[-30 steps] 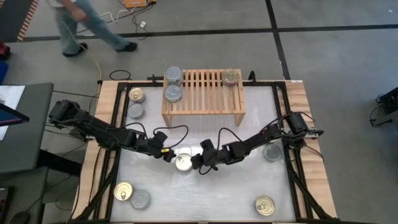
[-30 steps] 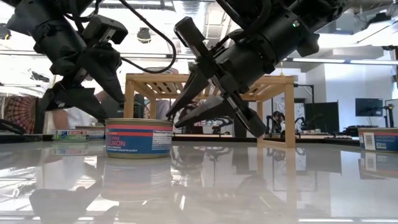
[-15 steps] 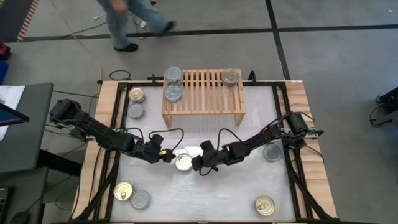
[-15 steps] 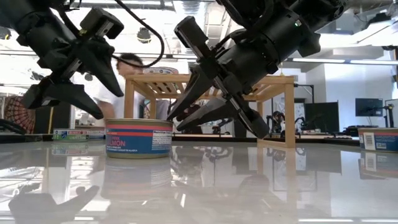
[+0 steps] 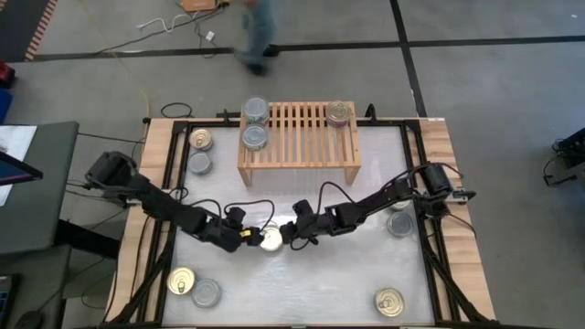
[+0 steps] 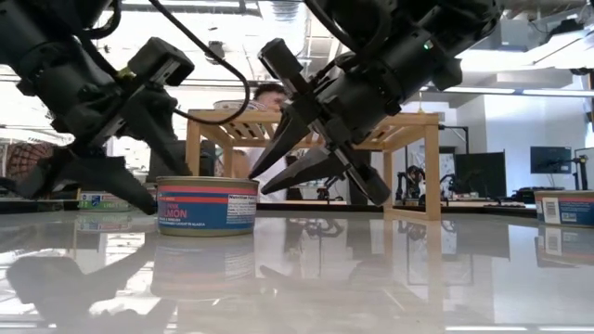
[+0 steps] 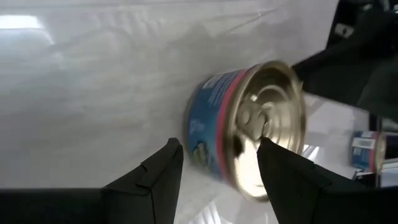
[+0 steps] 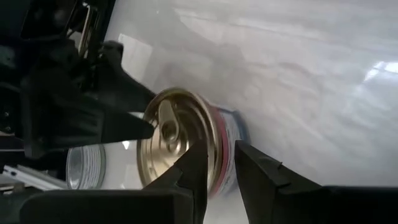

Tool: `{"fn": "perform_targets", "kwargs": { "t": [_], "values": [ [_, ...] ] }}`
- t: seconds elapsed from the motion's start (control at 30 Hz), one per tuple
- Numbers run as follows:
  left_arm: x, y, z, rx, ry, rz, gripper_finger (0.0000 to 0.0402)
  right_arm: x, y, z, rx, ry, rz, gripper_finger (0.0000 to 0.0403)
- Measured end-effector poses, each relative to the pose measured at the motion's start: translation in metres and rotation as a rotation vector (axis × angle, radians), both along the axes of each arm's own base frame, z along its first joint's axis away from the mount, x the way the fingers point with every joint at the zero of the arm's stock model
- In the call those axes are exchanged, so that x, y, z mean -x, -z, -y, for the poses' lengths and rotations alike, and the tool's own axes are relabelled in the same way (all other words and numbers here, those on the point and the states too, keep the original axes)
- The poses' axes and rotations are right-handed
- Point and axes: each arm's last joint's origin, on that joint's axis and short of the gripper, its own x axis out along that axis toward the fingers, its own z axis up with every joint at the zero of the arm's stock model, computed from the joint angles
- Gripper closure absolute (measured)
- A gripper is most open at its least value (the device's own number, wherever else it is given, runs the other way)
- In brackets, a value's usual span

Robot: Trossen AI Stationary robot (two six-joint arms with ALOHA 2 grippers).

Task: Stack canned seafood by type on shelf
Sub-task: Stack the blue tuna can on top of the blue tuna can on the shelf

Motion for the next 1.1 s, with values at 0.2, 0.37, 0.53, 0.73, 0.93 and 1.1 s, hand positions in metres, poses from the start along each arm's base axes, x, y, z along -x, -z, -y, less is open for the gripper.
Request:
{"fn": "perform_targets", "kwargs": {
  "t": [0.2,0.37,0.53,0.73,0.93,1.1],
  "values": [
    [-0.005,-0.002,-0.006,-0.031,0.006,0.02,0.0205,0.001,0.001,-0.001,0.001,-0.006,-0.012,0.0296],
    [-0.01,-0.006,-0.009,-0.059,0.03,0.07,0.0205,0.001,0.001,0.0,0.005,-0.006,-0.019,0.0296],
    [-0.014,-0.01,-0.01,-0.075,0.043,0.114,0.0205,0.001,0.002,0.002,0.014,-0.006,-0.031,0.0296],
    [-0.013,-0.009,-0.011,-0.077,0.043,0.111,0.0205,0.002,0.003,0.0,0.018,-0.01,-0.041,0.0296],
    [-0.013,-0.009,-0.011,-0.077,0.043,0.111,0.0205,0.003,0.004,-0.001,0.021,-0.017,-0.051,0.0314],
    [-0.013,-0.01,-0.01,-0.08,0.056,0.11,0.0205,0.004,0.003,-0.004,0.033,-0.031,-0.057,0.0359]
  ]
}}
